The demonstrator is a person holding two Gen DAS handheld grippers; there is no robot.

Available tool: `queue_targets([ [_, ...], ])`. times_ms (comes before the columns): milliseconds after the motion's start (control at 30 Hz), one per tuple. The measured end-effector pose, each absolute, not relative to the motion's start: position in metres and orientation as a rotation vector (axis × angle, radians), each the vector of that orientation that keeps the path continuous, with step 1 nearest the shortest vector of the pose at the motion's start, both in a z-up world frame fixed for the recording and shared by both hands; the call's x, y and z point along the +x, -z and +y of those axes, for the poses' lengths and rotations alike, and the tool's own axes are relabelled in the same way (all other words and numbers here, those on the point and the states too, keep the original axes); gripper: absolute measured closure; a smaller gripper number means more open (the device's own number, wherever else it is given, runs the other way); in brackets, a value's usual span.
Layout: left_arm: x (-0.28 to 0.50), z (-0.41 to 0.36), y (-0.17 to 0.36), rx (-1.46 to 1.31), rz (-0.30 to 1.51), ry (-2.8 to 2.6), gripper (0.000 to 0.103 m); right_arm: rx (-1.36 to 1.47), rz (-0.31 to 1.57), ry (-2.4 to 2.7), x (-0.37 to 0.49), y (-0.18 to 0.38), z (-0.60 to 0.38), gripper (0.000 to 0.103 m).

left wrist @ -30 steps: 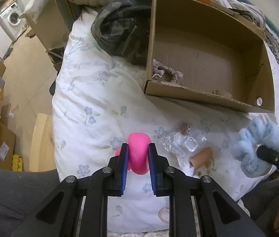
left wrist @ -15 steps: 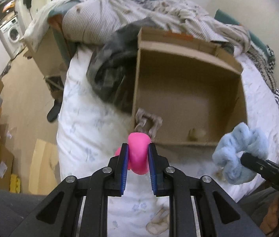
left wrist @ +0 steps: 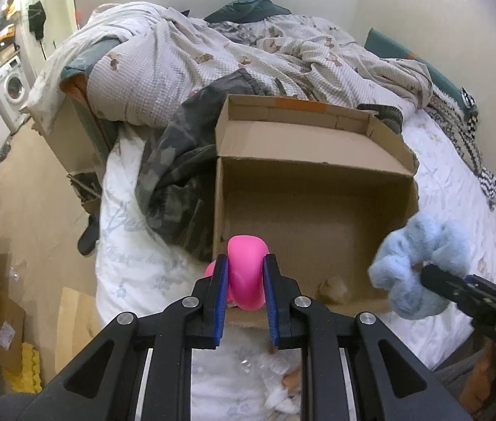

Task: Organize soft objects
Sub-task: 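Carry the pink heart with the left gripper into the box while the right gripper carries the plush in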

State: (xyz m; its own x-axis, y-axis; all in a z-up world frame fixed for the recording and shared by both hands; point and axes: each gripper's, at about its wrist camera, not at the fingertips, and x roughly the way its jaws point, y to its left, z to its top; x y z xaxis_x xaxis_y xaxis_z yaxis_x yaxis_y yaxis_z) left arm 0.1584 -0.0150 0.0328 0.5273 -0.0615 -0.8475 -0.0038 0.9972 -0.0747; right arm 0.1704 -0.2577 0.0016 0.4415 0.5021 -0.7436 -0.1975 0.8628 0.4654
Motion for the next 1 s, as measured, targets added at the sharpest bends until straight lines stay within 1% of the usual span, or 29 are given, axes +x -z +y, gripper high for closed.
queue_targets([
  [100,0.167,-0.022,-0.032,-0.060,1.006,0.040,0.086,0.298,1.004,-0.448,0.180,0.001,-0.256,0.072],
  [233,0.179,-0.030,-0.020,-0.033,1.003,0.040,0.085,0.318,0.976,-0.424,0.182,0.014,-0.258,0.072],
  [400,0.184,-0.034,0.000,-0.042,0.972,0.057,0.085,0.306,1.012,-0.381,0.189,0.029,-0.255,0.072],
  [500,0.188,-0.034,0.013,-0.067,0.999,0.078,0.085,0.307,1.045,-0.360,0.193,0.041,-0.256,0.072],
  [667,0.191,-0.040,0.028,-0.031,1.014,0.082,0.085,0.316,1.100,-0.326,0.203,0.057,-0.260,0.072],
  [1000,0.194,-0.049,0.050,-0.005,1.050,0.096,0.085,0.301,1.145,-0.312,0.207,0.071,-0.256,0.072],
])
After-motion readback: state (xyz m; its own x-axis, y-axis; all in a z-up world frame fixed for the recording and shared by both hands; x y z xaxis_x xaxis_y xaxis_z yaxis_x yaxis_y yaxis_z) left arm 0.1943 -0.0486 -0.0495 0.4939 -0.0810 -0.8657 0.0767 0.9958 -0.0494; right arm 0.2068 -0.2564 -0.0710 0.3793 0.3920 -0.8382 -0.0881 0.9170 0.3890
